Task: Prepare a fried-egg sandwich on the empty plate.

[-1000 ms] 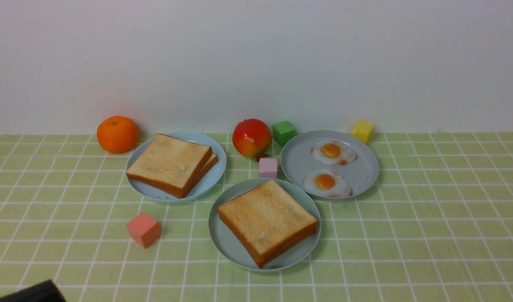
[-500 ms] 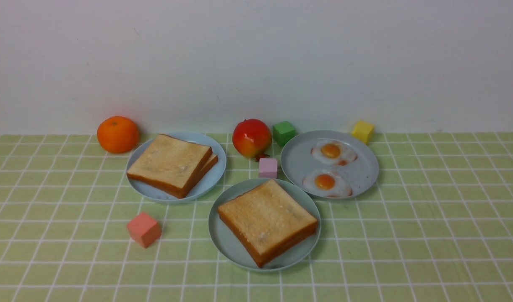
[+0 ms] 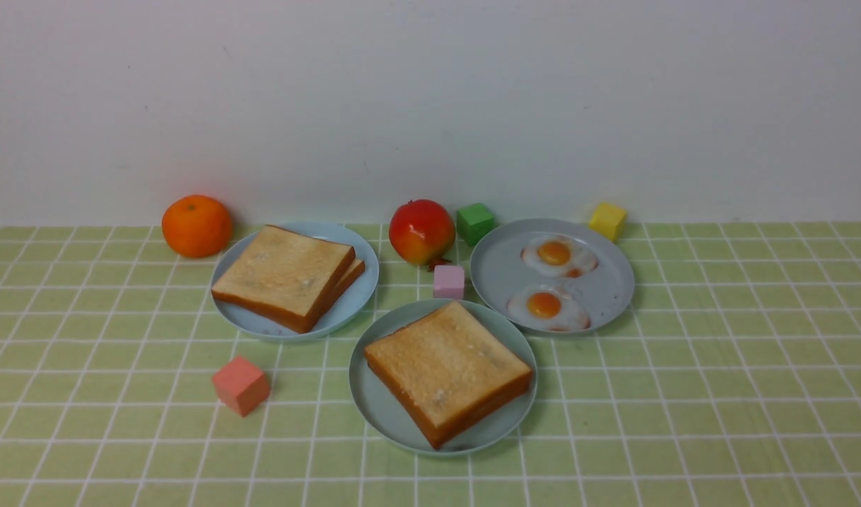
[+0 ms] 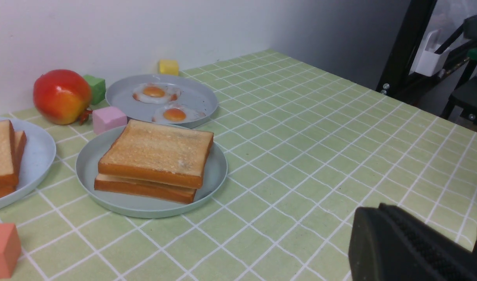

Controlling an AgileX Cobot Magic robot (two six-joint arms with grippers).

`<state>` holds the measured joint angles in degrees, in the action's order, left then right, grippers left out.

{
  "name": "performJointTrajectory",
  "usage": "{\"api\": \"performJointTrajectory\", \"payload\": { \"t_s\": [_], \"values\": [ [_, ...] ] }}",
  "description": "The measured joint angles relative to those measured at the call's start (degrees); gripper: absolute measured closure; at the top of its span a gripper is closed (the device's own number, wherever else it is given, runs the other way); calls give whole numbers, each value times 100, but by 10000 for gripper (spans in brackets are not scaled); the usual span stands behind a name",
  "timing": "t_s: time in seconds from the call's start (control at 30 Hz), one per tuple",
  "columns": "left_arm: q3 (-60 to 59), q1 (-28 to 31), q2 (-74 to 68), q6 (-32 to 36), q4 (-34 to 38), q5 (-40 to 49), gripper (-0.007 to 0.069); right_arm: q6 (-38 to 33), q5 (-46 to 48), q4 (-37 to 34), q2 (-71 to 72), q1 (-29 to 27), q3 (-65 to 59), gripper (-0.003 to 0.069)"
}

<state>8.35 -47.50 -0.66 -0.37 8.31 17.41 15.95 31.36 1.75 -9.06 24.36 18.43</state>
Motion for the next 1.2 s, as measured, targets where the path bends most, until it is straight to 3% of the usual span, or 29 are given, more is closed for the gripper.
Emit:
{"api": "performJointTrajectory", "payload": {
  "t_s": [0.2,0.3,0.37,0.63,0.9,1.2],
  "values": [
    [0,0,0,0,0,0,638,-2021,-511,-1836,387,-1970,-991,672],
    [0,0,0,0,0,12,638,-3213,-718,-2277,785,-2219,-1452,672],
    [0,0,0,0,0,27,638,-3534,-905,-2379,927,-2239,-1754,672],
    [0,0,0,-5,0,62,638,-3384,-1276,-2049,962,-2194,-1992,672],
    [0,0,0,-5,0,81,635,-2027,-958,-1021,962,-2161,-1961,672],
    [0,0,0,-5,0,76,627,-2000,-924,-969,962,-2161,-1950,671]
  ]
}}
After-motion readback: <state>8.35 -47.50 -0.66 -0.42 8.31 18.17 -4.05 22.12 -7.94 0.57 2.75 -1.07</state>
